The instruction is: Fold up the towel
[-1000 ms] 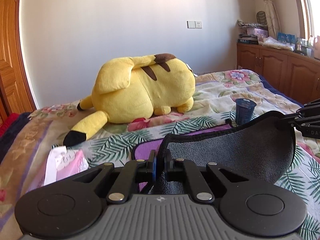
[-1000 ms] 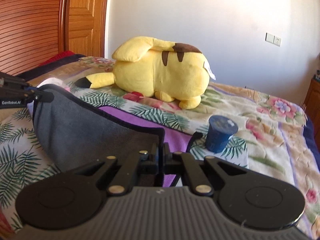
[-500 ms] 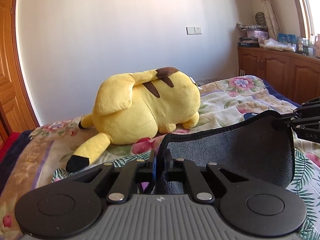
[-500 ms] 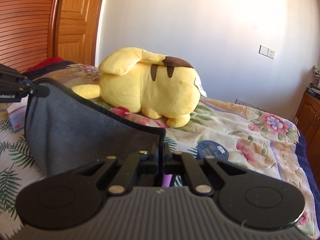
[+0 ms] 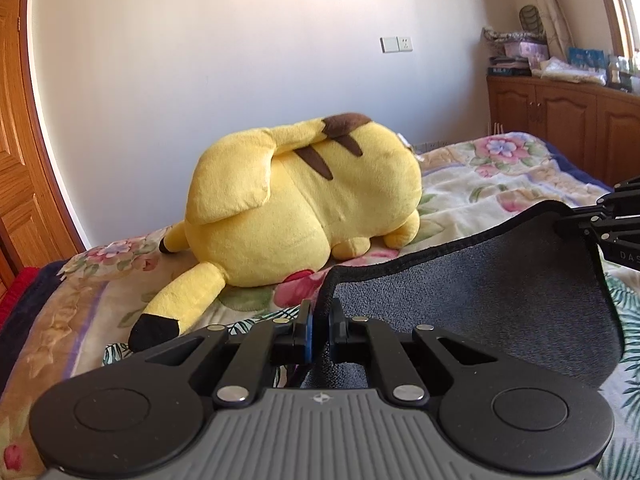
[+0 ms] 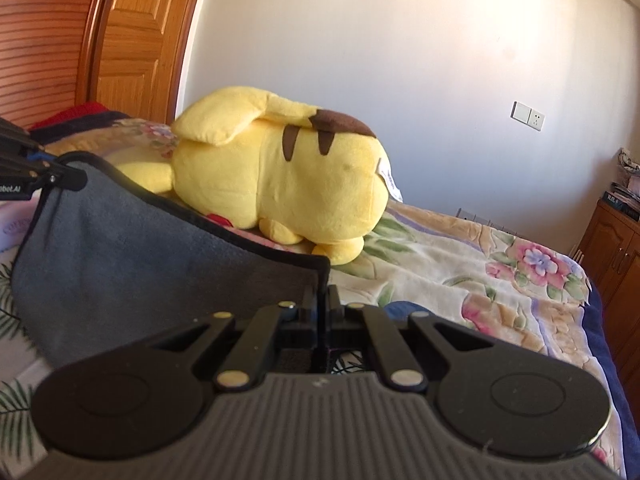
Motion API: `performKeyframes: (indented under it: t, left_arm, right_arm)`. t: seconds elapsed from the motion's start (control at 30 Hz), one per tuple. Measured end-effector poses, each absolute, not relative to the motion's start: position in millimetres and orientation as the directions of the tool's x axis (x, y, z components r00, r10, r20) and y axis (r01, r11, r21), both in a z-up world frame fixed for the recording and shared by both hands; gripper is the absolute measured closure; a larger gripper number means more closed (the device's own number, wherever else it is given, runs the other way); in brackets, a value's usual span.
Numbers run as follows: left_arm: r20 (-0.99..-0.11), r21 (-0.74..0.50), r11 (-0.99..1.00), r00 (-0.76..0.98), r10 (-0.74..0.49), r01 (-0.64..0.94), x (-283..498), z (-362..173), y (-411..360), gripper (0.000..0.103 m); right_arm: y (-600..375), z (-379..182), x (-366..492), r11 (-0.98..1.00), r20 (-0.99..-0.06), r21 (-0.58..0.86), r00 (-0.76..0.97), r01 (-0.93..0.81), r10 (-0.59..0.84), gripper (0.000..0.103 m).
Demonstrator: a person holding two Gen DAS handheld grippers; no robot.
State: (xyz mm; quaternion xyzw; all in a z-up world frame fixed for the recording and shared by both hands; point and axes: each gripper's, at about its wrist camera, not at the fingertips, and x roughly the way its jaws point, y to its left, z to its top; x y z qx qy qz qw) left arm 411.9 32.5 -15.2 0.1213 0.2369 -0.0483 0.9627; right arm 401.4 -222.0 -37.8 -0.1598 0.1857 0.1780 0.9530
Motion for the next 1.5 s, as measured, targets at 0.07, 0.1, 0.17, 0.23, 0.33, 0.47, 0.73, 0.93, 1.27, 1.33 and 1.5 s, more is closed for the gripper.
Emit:
performKeyframes:
  t: [0.07,0.1,0.17,0.23,0.33,0.47,0.73,0.93,1.27,1.33,1.5]
  left_arm:
    - [-0.476,0.209,0.967,0.879,-0.03,0.147,420,-21,34,0.103]
    - [-0.481,0.203,0.968,0.876,-0.029,0.144,424,-24,34,0.103]
    - [-0.491,0.189,0.972,0.871,-0.027,0.136,432,-30,36,0.103]
    - [-0.501,0.177,0.976,0.865,-0.023,0.128,439,-38,37,0.103]
    - [-0.505,0.188,0.974,0.863,-0.017,0.129,447,-50,36,0.103]
    - [-0.524,0.21,0.967,0.852,-0.01,0.141,457,-65,34,0.103]
    - [-0.528,0.225,0.966,0.849,0.01,0.128,459,-78,32,0.077]
    - [-0.53,0.207,0.97,0.848,0.004,0.124,450,-72,30,0.068]
    - [-0.522,0.123,0.983,0.852,-0.05,0.133,409,-42,25,0.035]
    - [-0.524,0.126,0.982,0.85,-0.053,0.139,401,-38,22,0.035]
    - [-0.529,0.125,0.982,0.847,-0.057,0.144,382,-29,14,0.032]
  right_arm:
    - [-220,-44,407,0.884,-0.42,-0.246,0.866,-0.398,0.273,0.099]
    - [-218,-47,410,0.883,-0.426,-0.252,0.865,-0.397,0.267,0.099]
    - [-215,-53,417,0.881,-0.44,-0.263,0.862,-0.393,0.252,0.099]
    - [-213,-60,422,0.879,-0.451,-0.27,0.858,-0.393,0.245,0.099]
    - [-213,-72,431,0.881,-0.467,-0.269,0.853,-0.39,0.235,0.099]
    - [-211,-88,442,0.872,-0.499,-0.289,0.84,-0.394,0.214,0.099]
    - [-210,-103,448,0.874,-0.533,-0.295,0.826,-0.387,0.186,0.089]
    - [-216,-95,439,0.887,-0.507,-0.267,0.838,-0.376,0.203,0.043]
    - [-215,-57,398,0.889,-0.497,-0.184,0.82,-0.419,0.283,0.043]
    - [-215,-52,388,0.89,-0.496,-0.172,0.818,-0.423,0.293,0.043]
    - [-215,-46,364,0.888,-0.499,-0.15,0.809,-0.435,0.312,0.043]
